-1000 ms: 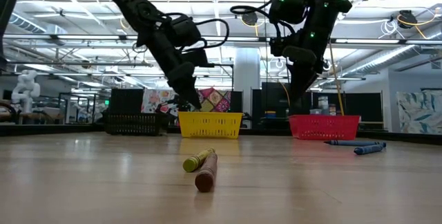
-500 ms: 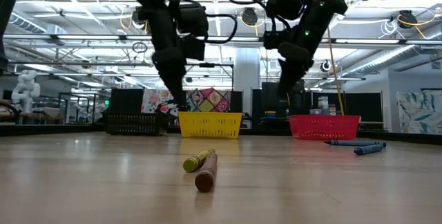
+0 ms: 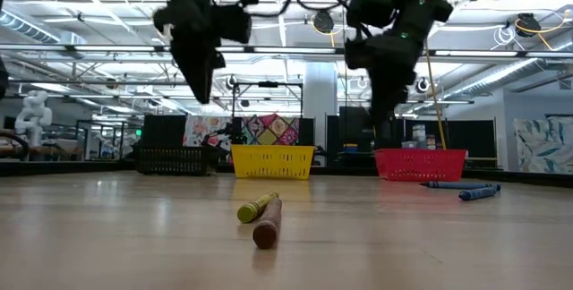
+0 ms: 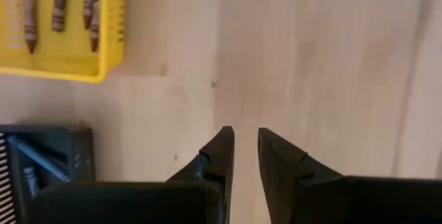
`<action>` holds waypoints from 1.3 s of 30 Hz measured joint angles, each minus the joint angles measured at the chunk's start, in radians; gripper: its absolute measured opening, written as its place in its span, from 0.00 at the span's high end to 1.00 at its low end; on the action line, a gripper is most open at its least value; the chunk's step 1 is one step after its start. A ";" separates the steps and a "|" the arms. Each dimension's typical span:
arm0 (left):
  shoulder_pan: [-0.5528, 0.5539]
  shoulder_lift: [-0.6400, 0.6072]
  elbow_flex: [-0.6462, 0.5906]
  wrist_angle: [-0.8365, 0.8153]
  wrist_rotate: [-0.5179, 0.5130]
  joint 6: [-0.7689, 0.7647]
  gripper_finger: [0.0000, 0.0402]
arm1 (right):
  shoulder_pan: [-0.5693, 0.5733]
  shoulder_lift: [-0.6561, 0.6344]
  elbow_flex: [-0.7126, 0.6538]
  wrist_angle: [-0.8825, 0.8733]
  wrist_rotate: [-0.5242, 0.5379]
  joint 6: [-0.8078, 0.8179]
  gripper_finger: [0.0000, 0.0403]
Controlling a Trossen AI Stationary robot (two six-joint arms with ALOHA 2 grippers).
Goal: Sort crayons
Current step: Put the blue crayon into the black bin
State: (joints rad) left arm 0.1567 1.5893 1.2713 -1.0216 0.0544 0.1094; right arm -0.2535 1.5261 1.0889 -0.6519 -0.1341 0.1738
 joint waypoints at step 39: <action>-0.246 -0.027 -0.002 -0.096 -0.113 -0.131 0.85 | 0.288 0.000 -0.263 -0.173 0.157 0.179 0.84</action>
State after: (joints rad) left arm -0.0895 1.5620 1.2697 -1.1172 -0.0584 -0.0221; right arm 0.0349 1.5265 0.8257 -0.8244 0.0229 0.3528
